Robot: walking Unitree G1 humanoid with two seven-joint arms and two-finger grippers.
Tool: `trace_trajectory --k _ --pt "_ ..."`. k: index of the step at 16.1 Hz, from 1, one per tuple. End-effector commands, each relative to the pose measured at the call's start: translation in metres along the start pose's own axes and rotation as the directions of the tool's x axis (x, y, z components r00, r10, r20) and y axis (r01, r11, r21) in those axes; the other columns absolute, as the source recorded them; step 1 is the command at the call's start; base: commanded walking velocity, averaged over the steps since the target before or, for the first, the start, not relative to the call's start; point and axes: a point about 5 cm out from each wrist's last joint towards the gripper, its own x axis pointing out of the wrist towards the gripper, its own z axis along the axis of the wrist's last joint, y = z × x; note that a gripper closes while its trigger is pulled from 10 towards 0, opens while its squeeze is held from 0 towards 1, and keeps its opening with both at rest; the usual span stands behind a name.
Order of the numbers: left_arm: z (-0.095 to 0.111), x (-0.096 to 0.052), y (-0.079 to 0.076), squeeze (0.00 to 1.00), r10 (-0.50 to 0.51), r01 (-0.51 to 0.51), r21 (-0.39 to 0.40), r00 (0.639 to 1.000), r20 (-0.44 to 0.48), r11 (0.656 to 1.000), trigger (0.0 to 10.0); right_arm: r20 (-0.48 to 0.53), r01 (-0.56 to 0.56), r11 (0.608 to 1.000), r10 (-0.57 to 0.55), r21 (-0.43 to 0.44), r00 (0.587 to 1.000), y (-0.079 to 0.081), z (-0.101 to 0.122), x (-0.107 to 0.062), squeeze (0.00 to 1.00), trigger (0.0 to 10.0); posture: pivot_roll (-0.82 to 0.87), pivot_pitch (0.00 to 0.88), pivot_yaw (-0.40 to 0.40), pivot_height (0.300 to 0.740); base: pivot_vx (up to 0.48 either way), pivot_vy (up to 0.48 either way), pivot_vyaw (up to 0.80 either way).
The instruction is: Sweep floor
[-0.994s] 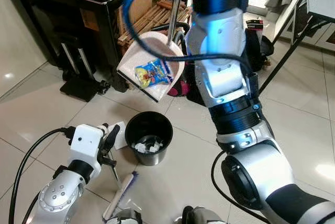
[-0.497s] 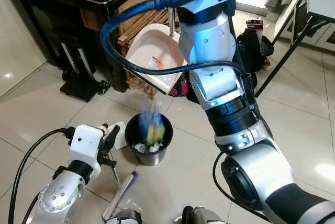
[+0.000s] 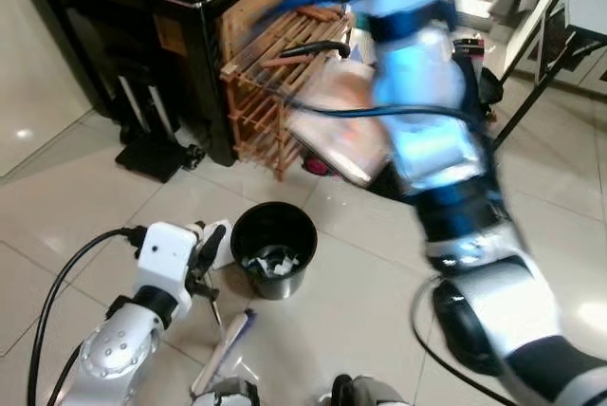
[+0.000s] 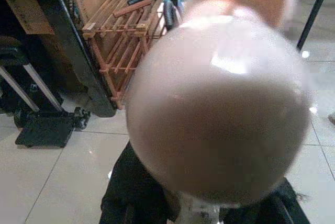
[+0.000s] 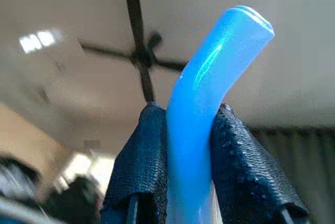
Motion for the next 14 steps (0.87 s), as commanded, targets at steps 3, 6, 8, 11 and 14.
trace_trajectory --k 3,6,8,11,14 --pt "0.0 0.005 -0.005 0.0 -0.035 0.035 0.01 0.999 0.006 0.999 10.0 -0.171 0.056 0.99 -0.077 -0.127 0.982 -0.038 -0.021 -0.031 0.0 10.0 0.02 0.155 0.007 0.74 0.0 0.0 0.0" --pt "0.0 0.013 -0.01 0.0 -0.067 0.066 0.019 0.998 0.008 0.998 10.0 -0.396 0.145 0.967 -0.22 -0.209 0.891 -0.075 -0.042 -0.087 0.0 10.0 0.02 0.16 0.014 0.74 0.0 0.0 0.0" --pt "0.001 0.019 -0.012 0.0 -0.075 0.075 0.026 0.997 0.011 0.997 10.0 -0.505 0.225 0.94 -0.328 -0.257 0.798 -0.095 -0.046 -0.124 0.0 10.0 0.02 0.163 0.022 0.74 0.0 0.0 0.0" --pt "0.004 0.024 -0.01 0.0 -0.067 0.066 0.044 0.997 0.03 0.997 10.0 -0.588 0.324 0.899 -0.437 -0.293 0.681 -0.115 -0.04 -0.159 0.0 10.0 0.01 0.162 0.027 0.74 0.0 0.0 0.0" --pt "0.007 0.027 -0.013 0.0 -0.077 0.075 0.049 0.996 0.05 0.996 10.0 -0.603 0.491 0.813 -0.569 -0.312 0.559 -0.131 -0.03 -0.188 0.0 10.0 0.0 0.157 0.033 0.74 0.0 0.0 0.0"
